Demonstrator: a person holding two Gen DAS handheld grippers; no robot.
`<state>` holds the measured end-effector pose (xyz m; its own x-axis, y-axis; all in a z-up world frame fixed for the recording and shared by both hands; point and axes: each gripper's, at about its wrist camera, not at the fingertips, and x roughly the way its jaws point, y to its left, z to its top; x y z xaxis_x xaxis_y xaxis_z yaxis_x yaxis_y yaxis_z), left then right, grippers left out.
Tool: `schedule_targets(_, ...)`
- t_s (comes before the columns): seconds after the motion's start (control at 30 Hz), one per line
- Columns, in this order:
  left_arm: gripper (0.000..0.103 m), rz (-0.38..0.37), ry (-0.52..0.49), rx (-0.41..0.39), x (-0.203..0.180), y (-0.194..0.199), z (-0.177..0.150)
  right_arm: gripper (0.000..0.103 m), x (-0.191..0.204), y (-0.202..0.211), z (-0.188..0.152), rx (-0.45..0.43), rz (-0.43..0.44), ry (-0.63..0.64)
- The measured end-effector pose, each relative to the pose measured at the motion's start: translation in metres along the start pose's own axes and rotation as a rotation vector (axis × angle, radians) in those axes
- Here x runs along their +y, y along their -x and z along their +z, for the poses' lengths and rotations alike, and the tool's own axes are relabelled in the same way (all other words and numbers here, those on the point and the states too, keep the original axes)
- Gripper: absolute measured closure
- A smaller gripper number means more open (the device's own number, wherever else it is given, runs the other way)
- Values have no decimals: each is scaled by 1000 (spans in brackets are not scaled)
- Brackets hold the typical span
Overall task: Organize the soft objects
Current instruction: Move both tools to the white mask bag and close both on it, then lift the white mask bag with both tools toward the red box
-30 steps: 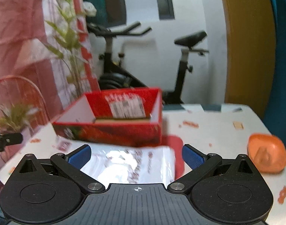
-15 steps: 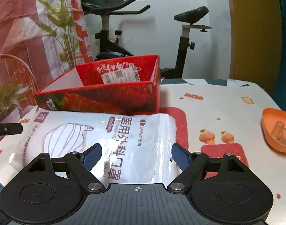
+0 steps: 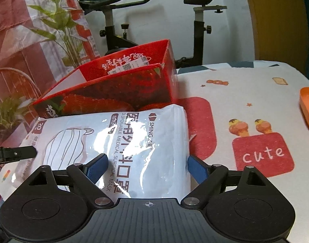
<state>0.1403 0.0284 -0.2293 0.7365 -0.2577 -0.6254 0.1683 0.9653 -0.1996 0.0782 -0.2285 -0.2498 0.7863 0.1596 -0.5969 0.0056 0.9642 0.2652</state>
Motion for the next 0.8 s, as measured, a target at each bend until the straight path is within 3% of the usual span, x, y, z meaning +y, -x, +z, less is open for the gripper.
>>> schedule_targets(0.17, 41, 5, -35, 19, -6, -6, 2, 25, -1, -1, 3, 9, 25, -4)
schedule_targets(0.37, 39, -70, 19, 94, 10, -17, 10, 32, 5, 5, 9, 21, 38, 65)
schedule_targets(0.57, 39, -96, -49, 128, 8, -26, 23, 44, 11, 9, 17, 39, 58, 133)
schedule_targets(0.8, 39, -93, -139, 69, -9, -10, 31, 50, 31, 30, 29, -13, 50, 253)
